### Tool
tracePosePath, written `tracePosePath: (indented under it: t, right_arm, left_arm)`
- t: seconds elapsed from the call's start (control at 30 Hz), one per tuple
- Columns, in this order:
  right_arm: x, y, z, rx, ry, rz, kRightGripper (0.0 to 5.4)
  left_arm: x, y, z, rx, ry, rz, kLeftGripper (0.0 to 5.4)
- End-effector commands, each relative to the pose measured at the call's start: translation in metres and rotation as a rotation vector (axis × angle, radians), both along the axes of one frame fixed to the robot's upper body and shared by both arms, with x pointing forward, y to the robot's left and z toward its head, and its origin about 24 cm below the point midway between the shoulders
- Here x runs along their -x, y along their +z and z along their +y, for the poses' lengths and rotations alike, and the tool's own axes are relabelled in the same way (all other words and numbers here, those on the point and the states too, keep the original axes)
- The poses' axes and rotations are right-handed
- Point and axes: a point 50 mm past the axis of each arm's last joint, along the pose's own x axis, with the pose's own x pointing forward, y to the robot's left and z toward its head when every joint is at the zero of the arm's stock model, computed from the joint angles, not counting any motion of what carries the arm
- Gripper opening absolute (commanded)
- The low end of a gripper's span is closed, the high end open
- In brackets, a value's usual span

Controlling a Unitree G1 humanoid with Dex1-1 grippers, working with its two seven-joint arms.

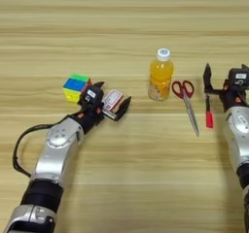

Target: Move the objects on the table

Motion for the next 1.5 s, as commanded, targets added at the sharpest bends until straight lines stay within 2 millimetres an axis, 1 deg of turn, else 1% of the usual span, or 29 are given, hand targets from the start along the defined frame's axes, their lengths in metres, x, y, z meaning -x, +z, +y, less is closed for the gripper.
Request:
tracePosePath:
  t: [0.03, 0.4, 0.77, 0.93, 1.07, 1.3, 1.5]
  right_arm:
    - [0.000, 0.006, 0.000, 0.007, 0.011, -0.023, 5.40]
    - [0.004, 0.007, 0.004, 0.021, 0.042, -0.027, 5.40]
    - [0.009, 0.005, 0.008, 0.035, 0.078, -0.025, 5.40]
    - [0.013, 0.005, 0.007, 0.044, 0.090, -0.024, 5.40]
    - [0.018, 0.006, 0.011, 0.054, 0.126, -0.027, 5.40]
    - [0.022, 0.004, 0.016, 0.052, 0.163, -0.016, 5.40]
    - [0.025, 0.006, 0.019, 0.065, 0.201, -0.019, 5.40]
  left_arm:
    - [-0.002, 0.009, 0.004, 0.039, 0.043, -0.051, 5.39]
    - [-0.004, 0.028, 0.009, 0.121, 0.118, -0.154, 5.39]
    - [-0.011, 0.043, 0.031, 0.173, 0.290, -0.231, 5.39]
    - [-0.015, 0.042, 0.042, 0.145, 0.385, -0.245, 5.39]
    - [-0.018, 0.040, 0.051, 0.101, 0.479, -0.257, 5.39]
    - [-0.019, 0.042, 0.057, 0.079, 0.553, -0.304, 5.39]
    - [-0.021, 0.040, 0.062, 0.076, 0.618, -0.302, 5.39]
